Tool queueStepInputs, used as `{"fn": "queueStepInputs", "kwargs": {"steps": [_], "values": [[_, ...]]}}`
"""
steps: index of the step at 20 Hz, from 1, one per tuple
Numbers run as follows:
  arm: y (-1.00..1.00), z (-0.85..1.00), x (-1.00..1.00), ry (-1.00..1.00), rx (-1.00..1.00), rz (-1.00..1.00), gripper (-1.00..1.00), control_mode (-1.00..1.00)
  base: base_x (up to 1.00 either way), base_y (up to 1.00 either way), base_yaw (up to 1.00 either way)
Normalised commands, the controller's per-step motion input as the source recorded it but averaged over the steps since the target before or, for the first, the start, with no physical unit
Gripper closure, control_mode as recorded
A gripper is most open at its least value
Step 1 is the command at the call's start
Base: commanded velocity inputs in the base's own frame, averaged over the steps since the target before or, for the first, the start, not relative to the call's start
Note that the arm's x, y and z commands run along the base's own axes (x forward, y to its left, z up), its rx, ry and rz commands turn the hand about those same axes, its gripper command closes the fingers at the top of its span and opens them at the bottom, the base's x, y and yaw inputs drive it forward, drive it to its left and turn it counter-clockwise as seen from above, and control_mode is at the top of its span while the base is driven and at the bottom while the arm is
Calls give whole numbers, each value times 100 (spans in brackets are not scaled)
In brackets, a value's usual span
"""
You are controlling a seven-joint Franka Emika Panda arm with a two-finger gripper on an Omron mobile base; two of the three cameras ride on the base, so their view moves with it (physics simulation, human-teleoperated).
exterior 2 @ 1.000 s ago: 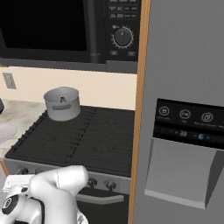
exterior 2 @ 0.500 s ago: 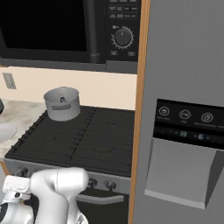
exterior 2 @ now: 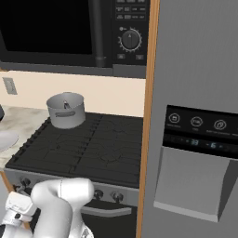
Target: Retrieve the frozen meat and place it in the pot on a burner. Then turn the burner on.
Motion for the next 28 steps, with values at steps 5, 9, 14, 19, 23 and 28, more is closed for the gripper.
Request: {"fn": "queueStepInputs", "kwargs": {"steps": [5, 9, 14, 19, 23, 28], "values": [[-39, 0, -8, 0, 9, 0, -100, -100, 0, 0, 0], [-34, 0, 0, 0, 9, 0, -100, -100, 0, 0, 0], [-16, 0, 13, 9, 8, 5, -100, -100, 0, 0, 0], [-3, 0, 31, 16, 5, 8, -100, -100, 0, 0, 0], [-1, -1, 44, 19, 5, 11, -100, -100, 0, 0, 0], [-6, -9, 39, 17, 4, 13, -100, -100, 0, 0, 0]]}}
